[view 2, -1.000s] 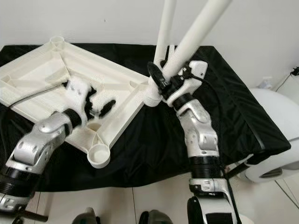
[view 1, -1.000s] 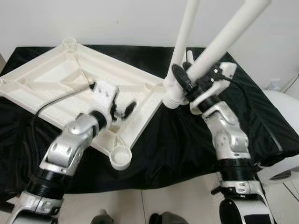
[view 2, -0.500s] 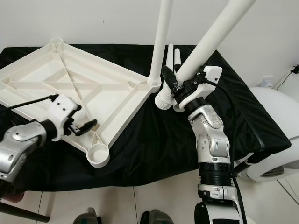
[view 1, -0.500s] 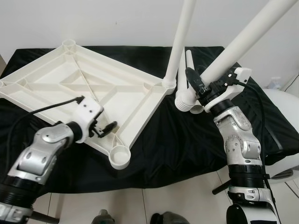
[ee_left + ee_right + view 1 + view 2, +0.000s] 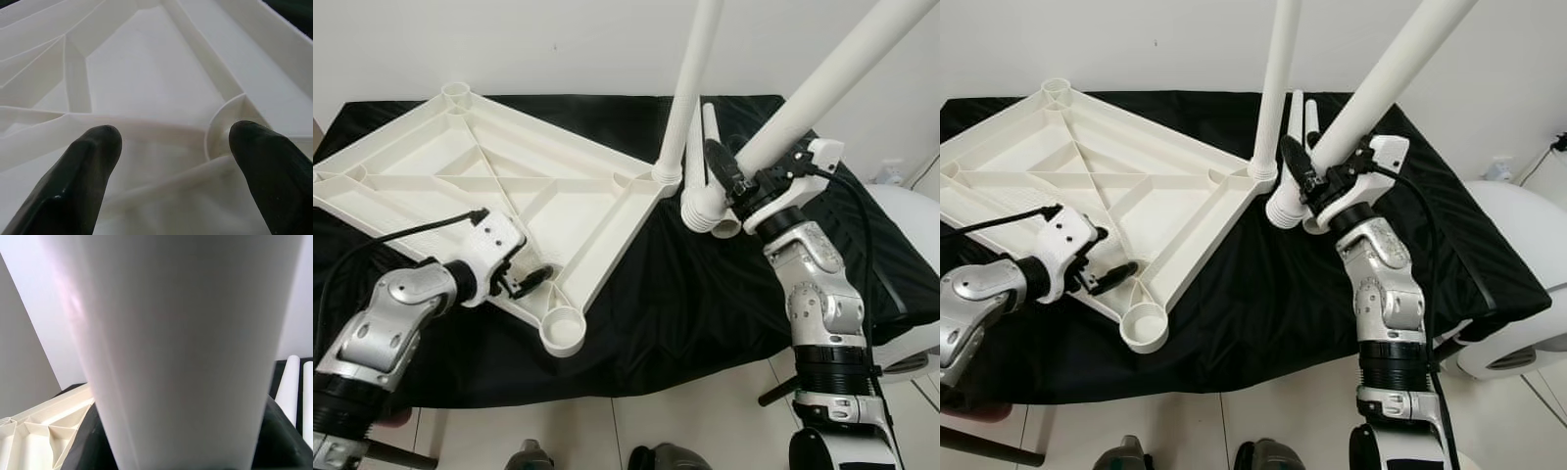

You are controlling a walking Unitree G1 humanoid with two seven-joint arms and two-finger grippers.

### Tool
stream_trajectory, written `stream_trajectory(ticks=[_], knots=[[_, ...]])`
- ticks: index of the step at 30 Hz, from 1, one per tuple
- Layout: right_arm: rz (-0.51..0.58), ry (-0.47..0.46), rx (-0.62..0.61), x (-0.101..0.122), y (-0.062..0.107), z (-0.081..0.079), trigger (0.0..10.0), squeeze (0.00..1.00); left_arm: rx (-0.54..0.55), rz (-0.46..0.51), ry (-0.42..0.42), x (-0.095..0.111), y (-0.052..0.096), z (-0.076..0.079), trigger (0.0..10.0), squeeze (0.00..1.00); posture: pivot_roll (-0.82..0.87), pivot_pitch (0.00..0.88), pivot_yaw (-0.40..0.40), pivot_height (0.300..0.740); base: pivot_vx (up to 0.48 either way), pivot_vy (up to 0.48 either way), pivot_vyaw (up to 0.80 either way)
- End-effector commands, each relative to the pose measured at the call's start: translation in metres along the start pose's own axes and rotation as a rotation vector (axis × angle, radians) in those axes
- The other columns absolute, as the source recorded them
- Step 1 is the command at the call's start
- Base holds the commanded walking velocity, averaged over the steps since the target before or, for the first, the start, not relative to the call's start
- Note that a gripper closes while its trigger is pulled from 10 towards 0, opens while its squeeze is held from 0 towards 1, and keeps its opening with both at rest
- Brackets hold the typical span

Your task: Building children table

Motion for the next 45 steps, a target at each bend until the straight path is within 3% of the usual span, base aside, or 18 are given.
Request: stream_trajectory(ticks=[1,8,13,18,30,45], knots=[[0.004,0.0,-0.001,0.003,0.002,0.001,10.0,0.0,-0.022,-0.018,-0.005,-0.006,0.005,-0.001,10.0,0.0,0.03,0.041,-0.031,0.74,0.0,0.0,0.0],[0.002,0.001,-0.001,0.003,0.003,0.001,10.0,0.0,-0.045,-0.06,-0.038,-0.015,0.015,-0.006,10.0,0.0,0.03,0.043,-0.03,0.74,0.0,0.0,0.0],[0.0,0.004,0.0,0.003,0.003,0.001,10.0,0.0,-0.079,-0.068,-0.064,-0.016,0.014,0.002,10.0,0.0,0.03,0.043,-0.031,0.74,0.0,0.0,0.0],[0.001,0.009,-0.002,0.005,0.003,0.002,10.0,0.0,-0.118,-0.081,-0.112,-0.017,0.01,0.012,10.0,0.0,0.03,0.046,-0.031,0.74,0.0,0.0,0.0],[0.005,0.006,-0.005,0.005,0.003,0.002,10.0,0.0,-0.139,-0.113,-0.207,-0.016,-0.008,0.011,10.0,0.0,0.02,0.047,-0.02,0.74,0.0,0.0,0.0],[0.011,0.008,-0.025,0.005,0.009,0.003,10.0,0.0,-0.255,-0.211,-0.177,-0.038,-0.011,0.004,10.0,0.0,0.01,0.043,0.007,0.74,0.0,0.0,0.0]])
Point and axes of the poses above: a point about 5 cm out from each wrist's last joint towards the gripper, its own y axis pointing back from the gripper into the wrist, its own x axis along the axis of the wrist's last joint, z = x × y, the point moved 6 cm from there along -y, pointing out of the wrist towards the gripper, and after that the axes turned 2 degrees about -y, right-handed, at the moved point
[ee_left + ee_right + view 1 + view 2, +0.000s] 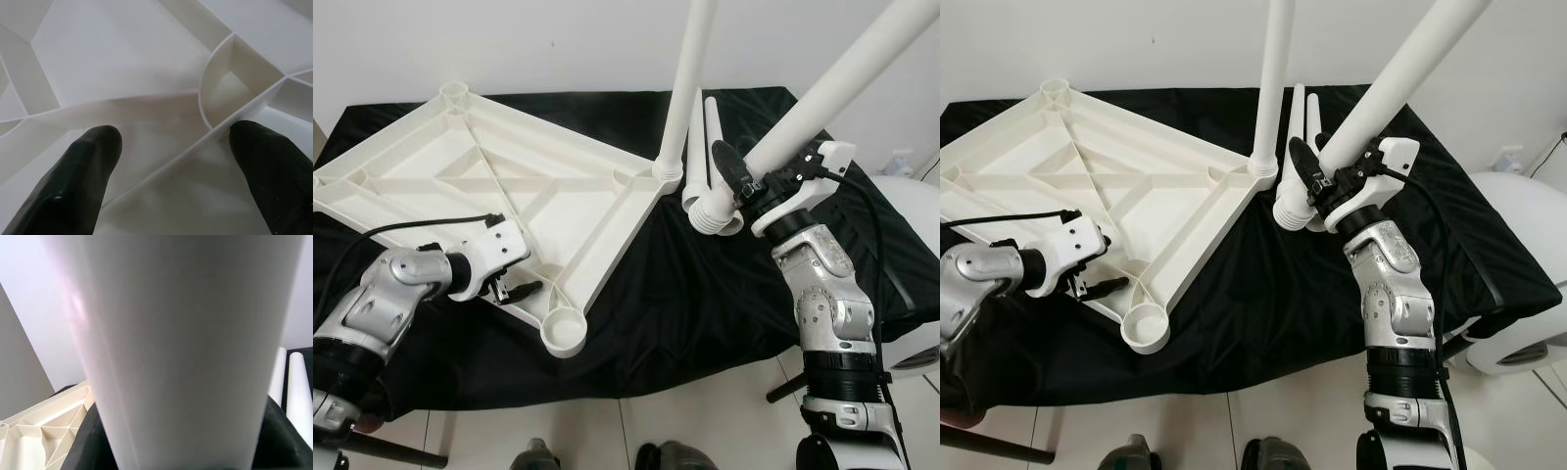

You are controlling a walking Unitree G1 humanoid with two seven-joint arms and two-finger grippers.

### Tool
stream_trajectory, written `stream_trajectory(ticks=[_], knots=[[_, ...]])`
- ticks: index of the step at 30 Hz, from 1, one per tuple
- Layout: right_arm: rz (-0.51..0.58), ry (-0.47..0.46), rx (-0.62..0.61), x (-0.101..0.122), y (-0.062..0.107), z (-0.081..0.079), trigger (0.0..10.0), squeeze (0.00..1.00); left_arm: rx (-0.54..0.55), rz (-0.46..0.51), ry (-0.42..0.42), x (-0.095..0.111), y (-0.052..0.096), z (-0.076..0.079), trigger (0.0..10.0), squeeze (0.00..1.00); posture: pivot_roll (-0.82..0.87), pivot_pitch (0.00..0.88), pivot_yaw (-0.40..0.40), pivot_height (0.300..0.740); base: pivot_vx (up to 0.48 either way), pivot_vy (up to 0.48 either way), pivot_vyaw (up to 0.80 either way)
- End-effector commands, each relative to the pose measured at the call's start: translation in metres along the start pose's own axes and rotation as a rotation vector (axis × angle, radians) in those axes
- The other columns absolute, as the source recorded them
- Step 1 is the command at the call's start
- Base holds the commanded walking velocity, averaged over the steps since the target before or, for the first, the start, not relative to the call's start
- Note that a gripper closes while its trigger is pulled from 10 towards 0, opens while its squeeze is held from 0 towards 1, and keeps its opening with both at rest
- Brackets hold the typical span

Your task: Building children table

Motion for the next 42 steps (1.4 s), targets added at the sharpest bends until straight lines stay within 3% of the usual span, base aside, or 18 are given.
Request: stream_trajectory(ticks=[1,4,5,6,7,9,10,36,42], knots=[[0.018,0.0,-0.002,0.004,0.001,-0.001,10.0,0.0,-0.065,-0.076,0.008,-0.02,-0.001,0.011,10.0,0.0,0.01,0.043,0.007,0.74,0.0,0.0,0.0],[0.018,0.001,-0.007,0.005,0.002,0.0,10.0,0.0,-0.103,-0.1,0.012,-0.027,0.001,0.014,10.0,0.0,0.0,0.044,0.01,0.74,0.0,0.0,0.0],[0.019,0.001,-0.009,0.005,0.002,0.0,10.0,0.0,-0.114,-0.103,0.015,-0.028,0.002,0.015,5.1,0.0,0.0,0.044,0.01,0.74,0.0,0.0,0.0],[0.019,0.001,-0.01,0.005,0.002,0.0,10.0,0.0,-0.119,-0.103,0.017,-0.029,0.003,0.015,5.1,0.0,0.0,0.044,0.01,0.74,0.0,0.0,0.0],[0.019,0.001,-0.01,0.005,0.003,0.0,10.0,0.0,-0.122,-0.1,0.018,-0.029,0.003,0.015,2.4,0.0,0.01,0.045,0.01,0.74,0.0,0.0,0.0],[0.018,0.0,-0.01,0.005,0.003,0.0,10.0,0.0,-0.125,-0.098,0.018,-0.029,0.004,0.015,2.4,0.0,0.01,0.045,0.01,0.74,0.0,0.0,0.0],[0.017,0.0,-0.011,0.004,0.003,0.0,10.0,0.0,-0.137,-0.099,0.013,-0.029,0.005,0.016,0.0,0.0,0.01,0.048,0.01,0.74,0.0,0.0,0.0],[0.014,0.0,-0.03,0.004,0.006,0.003,10.0,0.0,-0.271,-0.139,0.004,-0.042,0.008,0.039,0.0,0.0,0.0,0.065,0.018,0.74,0.0,0.0,0.0],[0.014,0.004,-0.032,0.005,0.005,0.004,10.0,0.0,-0.218,-0.075,0.1,-0.035,0.004,0.035,0.0,0.0,0.0,0.064,0.02,0.74,0.0,0.0,0.0]])
Point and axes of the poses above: a point about 5 cm out from each wrist's last joint towards the gripper, its own y axis pointing back from the gripper into the wrist, its own x axis along the axis of the wrist's last joint, z = x × y, the point moved 6 cm from there along -y, pointing out of the wrist towards the gripper, and after that the axes turned 2 degrees about -y, right-handed, at the moved point
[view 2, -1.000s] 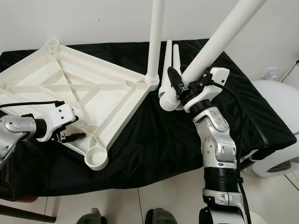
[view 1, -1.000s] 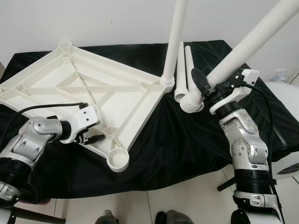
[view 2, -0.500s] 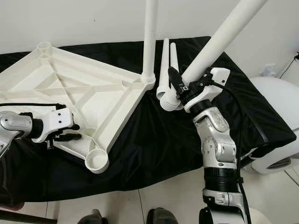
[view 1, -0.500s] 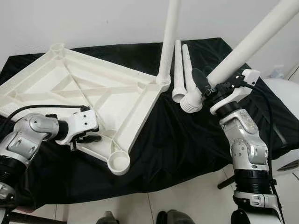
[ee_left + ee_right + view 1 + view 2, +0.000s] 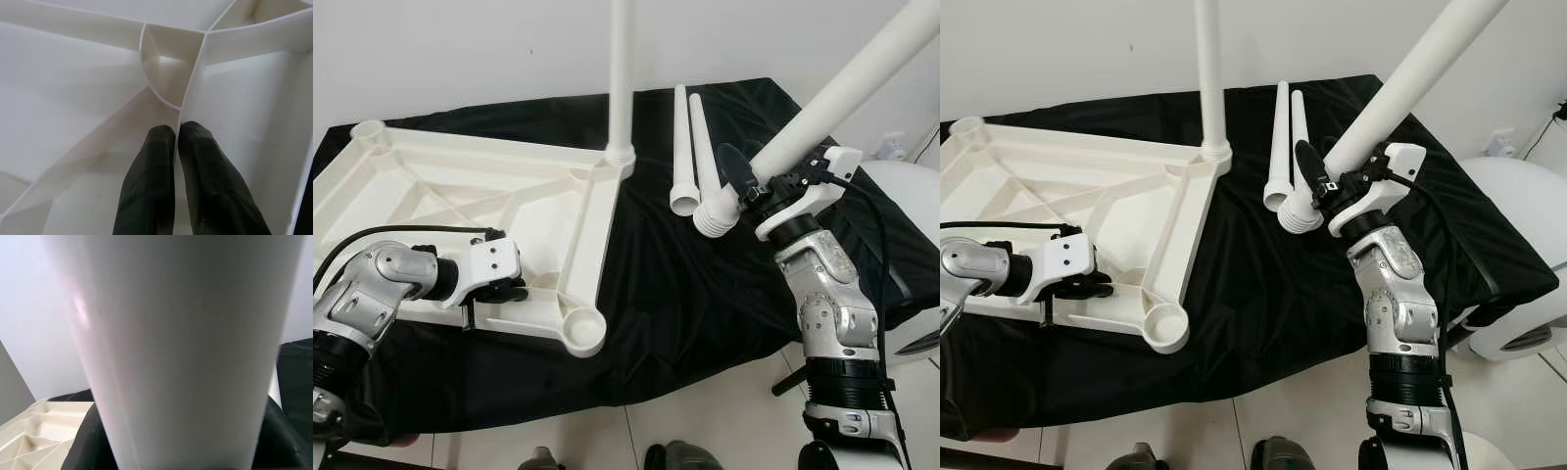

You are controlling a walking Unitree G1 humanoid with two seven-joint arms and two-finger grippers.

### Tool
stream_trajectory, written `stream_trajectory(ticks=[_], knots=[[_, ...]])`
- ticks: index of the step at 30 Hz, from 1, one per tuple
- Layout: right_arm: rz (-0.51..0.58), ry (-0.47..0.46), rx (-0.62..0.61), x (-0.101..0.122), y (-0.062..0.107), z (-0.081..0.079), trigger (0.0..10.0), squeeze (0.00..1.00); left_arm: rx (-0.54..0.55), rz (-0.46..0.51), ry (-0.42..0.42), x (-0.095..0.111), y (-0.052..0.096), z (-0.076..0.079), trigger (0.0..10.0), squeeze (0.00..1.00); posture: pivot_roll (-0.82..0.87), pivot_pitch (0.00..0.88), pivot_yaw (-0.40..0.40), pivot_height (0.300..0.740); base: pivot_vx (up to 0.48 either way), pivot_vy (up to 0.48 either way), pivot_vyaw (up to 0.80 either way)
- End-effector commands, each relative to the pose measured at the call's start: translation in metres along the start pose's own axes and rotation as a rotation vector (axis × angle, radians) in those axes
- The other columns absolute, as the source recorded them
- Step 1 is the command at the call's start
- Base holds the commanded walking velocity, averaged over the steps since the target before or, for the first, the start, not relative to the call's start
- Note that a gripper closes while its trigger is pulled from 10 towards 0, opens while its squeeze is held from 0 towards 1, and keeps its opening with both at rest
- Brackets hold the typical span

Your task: Building children table

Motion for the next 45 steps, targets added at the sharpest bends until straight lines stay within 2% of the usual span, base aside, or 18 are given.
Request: stream_trajectory(ticks=[1,4,6,10,15,16,17,20,21,27,28,30,32,37,38,41,43,45], knots=[[0.012,0.003,-0.002,0.004,0.001,0.0,10.0,0.0,-0.004,-0.013,0.166,-0.022,-0.011,0.014,0.0,0.0,0.0,0.064,0.021,0.74,0.0,0.0,0.0],[0.012,0.004,-0.003,0.004,0.001,0.0,10.0,0.0,0.007,0.015,0.196,-0.018,-0.013,0.014,0.0,0.0,0.0,0.064,0.022,0.74,0.0,0.0,0.0],[0.012,0.001,-0.005,0.004,0.001,0.0,10.0,0.0,0.037,0.099,0.263,-0.005,-0.021,0.013,0.0,0.0,0.0,0.064,0.022,0.74,0.0,0.0,0.0],[0.011,0.003,-0.005,0.004,0.0,0.0,10.0,0.0,0.07,0.192,0.338,0.014,-0.035,0.017,0.0,0.0,0.0,0.063,0.023,0.74,0.0,0.0,0.0],[0.012,0.002,-0.004,0.004,0.0,0.0,10.0,0.0,0.09,0.215,0.353,0.02,-0.041,0.018,0.0,0.0,0.0,0.06,0.021,0.74,0.0,0.0,0.0],[0.012,0.001,-0.004,0.004,0.0,0.0,10.0,0.0,0.093,0.222,0.358,0.022,-0.042,0.018,0.9,0.0,0.0,0.06,0.021,0.74,0.0,0.0,0.0],[0.011,0.001,-0.003,0.003,0.0,-0.001,10.0,0.0,0.11,0.235,0.362,0.025,-0.045,0.017,4.1,0.0,0.0,0.057,0.014,0.74,0.0,0.0,0.0],[0.009,-0.003,0.0,0.002,-0.001,-0.001,10.0,0.0,0.14,0.26,0.362,0.031,-0.049,0.014,4.4,0.0,0.0,0.056,0.009,0.74,0.0,0.0,0.0],[0.009,-0.004,0.001,0.002,-0.001,-0.001,10.0,0.0,0.164,0.26,0.35,0.033,-0.051,0.012,10.0,0.0,0.0,0.056,0.005,0.74,0.0,0.0,0.0],[0.013,-0.011,0.004,0.004,-0.005,-0.002,10.0,0.0,0.231,0.293,0.358,0.04,-0.057,0.001,10.0,0.0,-0.01,0.067,-0.013,0.74,0.0,0.0,0.0],[0.013,-0.015,0.007,0.004,-0.006,-0.003,10.0,0.0,0.231,0.307,0.375,0.043,-0.058,-0.001,10.0,1.0,-0.02,0.069,-0.02,0.74,0.0,0.0,0.0],[0.013,-0.018,0.012,0.004,-0.008,-0.005,10.0,0.0,0.229,0.333,0.399,0.048,-0.059,-0.004,10.0,1.0,-0.03,0.069,-0.023,0.74,0.0,0.0,0.0],[0.013,-0.023,0.026,0.005,-0.011,-0.008,10.0,0.0,0.249,0.34,0.371,0.053,-0.057,-0.013,10.0,1.0,-0.03,0.07,-0.034,0.74,0.0,0.0,0.0],[0.013,-0.025,0.028,0.005,-0.012,-0.008,10.0,0.0,0.254,0.325,0.353,0.053,-0.057,-0.015,10.0,1.0,-0.03,0.07,-0.034,0.74,0.0,0.0,0.0],[0.011,-0.027,0.03,0.005,-0.012,-0.009,10.0,0.0,0.247,0.316,0.341,0.051,-0.057,-0.014,10.0,0.0,-0.03,0.07,-0.035,0.74,0.0,0.0,0.0],[0.005,-0.033,0.027,0.002,-0.013,-0.009,10.0,0.0,0.243,0.329,0.32,0.053,-0.046,-0.021,10.0,0.0,-0.02,0.066,-0.036,0.74,0.0,0.0,0.0],[-0.008,-0.033,0.016,-0.001,-0.013,-0.007,10.0,0.0,0.249,0.418,0.309,0.074,-0.024,-0.032,10.0,0.0,-0.01,0.062,-0.034,0.74,0.0,0.0,0.0],[-0.021,-0.032,0.007,-0.004,-0.012,-0.006,10.0,0.0,0.26,0.43,0.326,0.079,-0.02,-0.036,10.0,0.0,0.01,0.058,-0.023,0.74,0.0,0.0,0.0]])
Point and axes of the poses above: a point about 5 cm out from each wrist's last joint towards the gripper, its own y axis pointing back from the gripper into the wrist, its own x axis along the axis of the wrist's last joint, z = x × y, the point moved 6 cm from there along -y, pointing out of the wrist towards the gripper, and after that the axes turned 2 degrees about -y, right-handed, at the moved point
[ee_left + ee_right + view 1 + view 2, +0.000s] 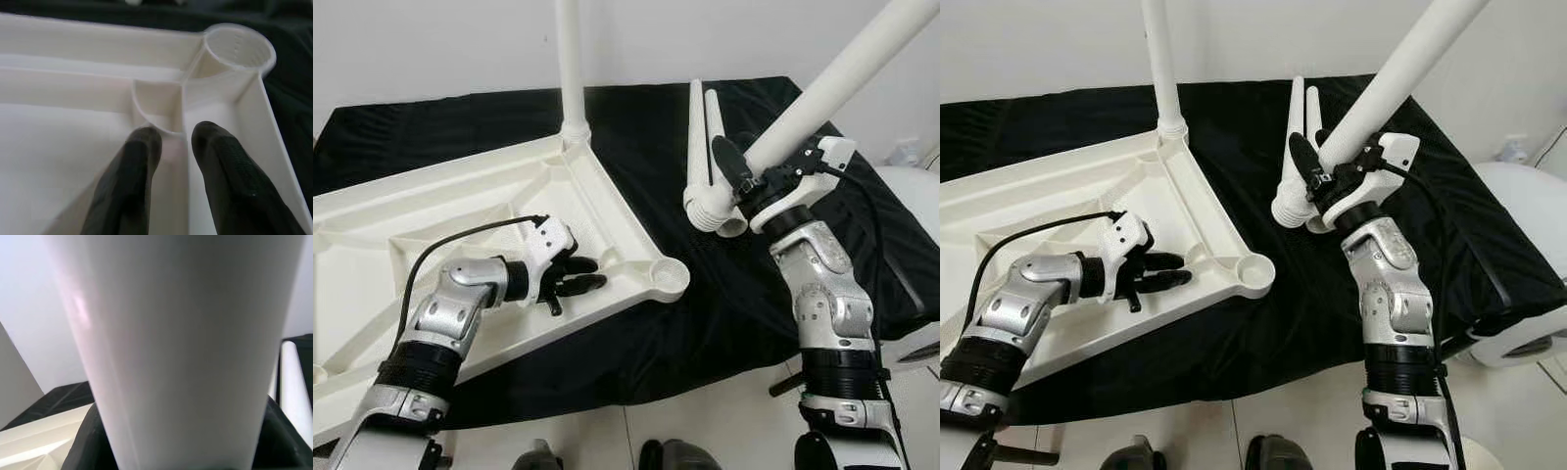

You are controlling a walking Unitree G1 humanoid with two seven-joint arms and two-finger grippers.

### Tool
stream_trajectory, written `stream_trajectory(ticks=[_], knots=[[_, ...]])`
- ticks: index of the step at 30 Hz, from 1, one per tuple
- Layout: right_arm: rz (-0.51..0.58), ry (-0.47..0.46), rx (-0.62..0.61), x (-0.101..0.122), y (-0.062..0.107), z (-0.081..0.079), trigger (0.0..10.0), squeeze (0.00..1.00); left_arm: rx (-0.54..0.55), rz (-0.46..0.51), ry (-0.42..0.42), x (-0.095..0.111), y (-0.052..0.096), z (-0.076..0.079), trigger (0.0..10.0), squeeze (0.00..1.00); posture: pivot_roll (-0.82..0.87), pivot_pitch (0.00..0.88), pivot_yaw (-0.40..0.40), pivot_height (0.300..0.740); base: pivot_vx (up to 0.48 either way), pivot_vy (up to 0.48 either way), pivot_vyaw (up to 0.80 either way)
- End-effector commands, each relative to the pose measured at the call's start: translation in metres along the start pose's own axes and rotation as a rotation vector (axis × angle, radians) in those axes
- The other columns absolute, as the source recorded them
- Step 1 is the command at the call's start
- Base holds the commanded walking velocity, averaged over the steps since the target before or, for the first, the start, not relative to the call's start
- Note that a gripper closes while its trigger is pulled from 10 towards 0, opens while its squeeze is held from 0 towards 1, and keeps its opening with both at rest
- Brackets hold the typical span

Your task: Building children table

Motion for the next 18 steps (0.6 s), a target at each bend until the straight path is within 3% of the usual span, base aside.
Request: stream_trajectory(ticks=[1,6,11,15,18], knots=[[-0.018,-0.01,-0.008,-0.005,-0.002,0.0,10.0,0.0,0.183,0.026,0.0,0.016,0.008,-0.024,10.0,0.0,0.01,0.057,-0.021,0.74,0.0,0.0,0.0],[-0.056,-0.014,-0.032,-0.016,-0.002,0.002,10.0,0.0,0.212,0.138,0.073,0.034,0.008,-0.027,10.0,0.0,0.02,0.048,-0.01,0.74,0.0,0.0,0.0],[-0.085,-0.032,-0.044,-0.025,-0.003,0.001,10.0,0.0,0.25,0.154,0.112,0.034,0.005,-0.029,10.0,0.0,0.02,0.045,-0.009,0.74,0.0,0.0,0.0],[-0.095,0.007,-0.028,-0.031,-0.004,-0.005,10.0,0.0,0.235,0.202,0.142,0.038,-0.01,-0.012,10.0,0.0,0.03,0.037,-0.011,0.74,0.0,0.0,0.0],[-0.107,0.071,0.005,-0.037,-0.003,-0.011,10.0,0.0,0.195,0.193,0.131,0.035,-0.024,0.011,10.0,0.0,0.03,0.032,-0.013,0.74,0.0,0.0,0.0]])
Point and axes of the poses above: a point about 5 cm out from each wrist's last joint towards the gripper, its own y axis pointing back from the gripper into the wrist, its own x axis along the axis of the wrist's last joint, z = x × y, the point moved 6 cm from there along -y, pointing out of the wrist towards the gripper, and after that the axes turned 2 degrees about -y, right-handed, at the moved point
